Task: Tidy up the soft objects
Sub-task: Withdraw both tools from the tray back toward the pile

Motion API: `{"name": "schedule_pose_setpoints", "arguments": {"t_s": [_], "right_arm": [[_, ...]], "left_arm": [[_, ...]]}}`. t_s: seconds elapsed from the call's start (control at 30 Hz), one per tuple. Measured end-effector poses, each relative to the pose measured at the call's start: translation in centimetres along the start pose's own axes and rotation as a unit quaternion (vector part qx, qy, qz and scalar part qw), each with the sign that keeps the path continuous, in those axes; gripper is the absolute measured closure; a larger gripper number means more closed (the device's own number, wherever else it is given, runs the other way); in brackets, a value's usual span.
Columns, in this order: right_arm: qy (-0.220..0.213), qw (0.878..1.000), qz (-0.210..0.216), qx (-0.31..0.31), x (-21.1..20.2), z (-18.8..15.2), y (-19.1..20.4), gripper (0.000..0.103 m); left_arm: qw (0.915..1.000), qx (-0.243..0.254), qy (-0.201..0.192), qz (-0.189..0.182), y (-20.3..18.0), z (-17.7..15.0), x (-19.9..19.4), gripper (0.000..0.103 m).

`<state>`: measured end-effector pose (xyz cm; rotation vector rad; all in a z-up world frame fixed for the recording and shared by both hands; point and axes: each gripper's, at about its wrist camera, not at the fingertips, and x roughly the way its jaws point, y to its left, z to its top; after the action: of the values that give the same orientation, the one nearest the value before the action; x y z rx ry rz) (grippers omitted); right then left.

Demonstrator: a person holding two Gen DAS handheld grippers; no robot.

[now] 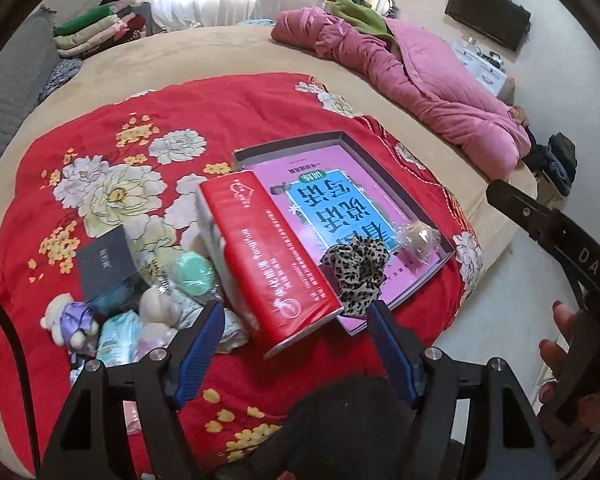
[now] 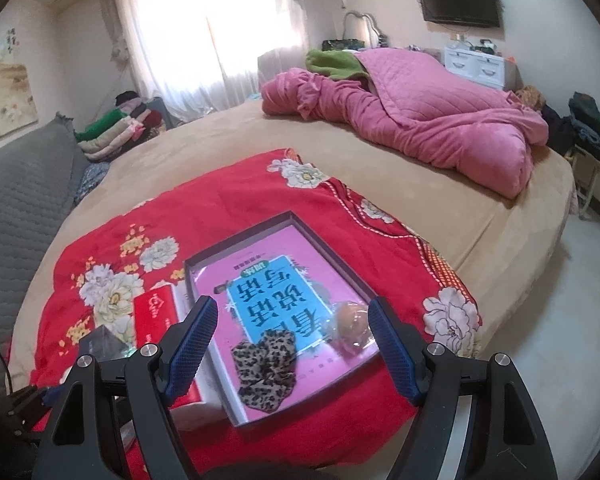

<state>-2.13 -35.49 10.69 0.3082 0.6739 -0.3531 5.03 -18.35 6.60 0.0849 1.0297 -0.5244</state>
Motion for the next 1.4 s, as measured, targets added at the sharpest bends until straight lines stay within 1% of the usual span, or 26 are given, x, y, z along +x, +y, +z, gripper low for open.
{"name": "schedule_pose_setpoints", "arguments": {"t_s": [0.5, 0.6, 0.97, 1.2, 1.4], "right_arm": [[0.008, 0.997, 0.036, -0.066, -1.6, -2.5, 7.4, 0.024], [0.010, 0.996, 0.045, -0.080, -2.0, -3.0, 8.7, 0.024], [0.011, 0.990, 0.075, -0.117, -3.3, -3.9, 12.2, 0.024], [0.012, 0.988, 0.085, -0.132, -3.7, -4.4, 13.5, 0.024], [0.020, 0.985, 0.097, -0.142, -3.4, -5.0, 14.8, 0.024]], "left_arm": [[0.9986, -0.044, -0.028, 0.004, 5.4, -2.0, -3.8, 0.030], [0.9979, -0.054, -0.034, 0.011, 6.4, -2.3, -4.5, 0.030], [0.9938, -0.095, -0.054, 0.023, 10.7, -3.5, -7.4, 0.030], [0.9888, -0.128, -0.060, 0.048, 14.2, -4.5, -9.0, 0.030], [0.9824, -0.163, -0.062, 0.068, 17.9, -5.7, -9.9, 0.030]]}}
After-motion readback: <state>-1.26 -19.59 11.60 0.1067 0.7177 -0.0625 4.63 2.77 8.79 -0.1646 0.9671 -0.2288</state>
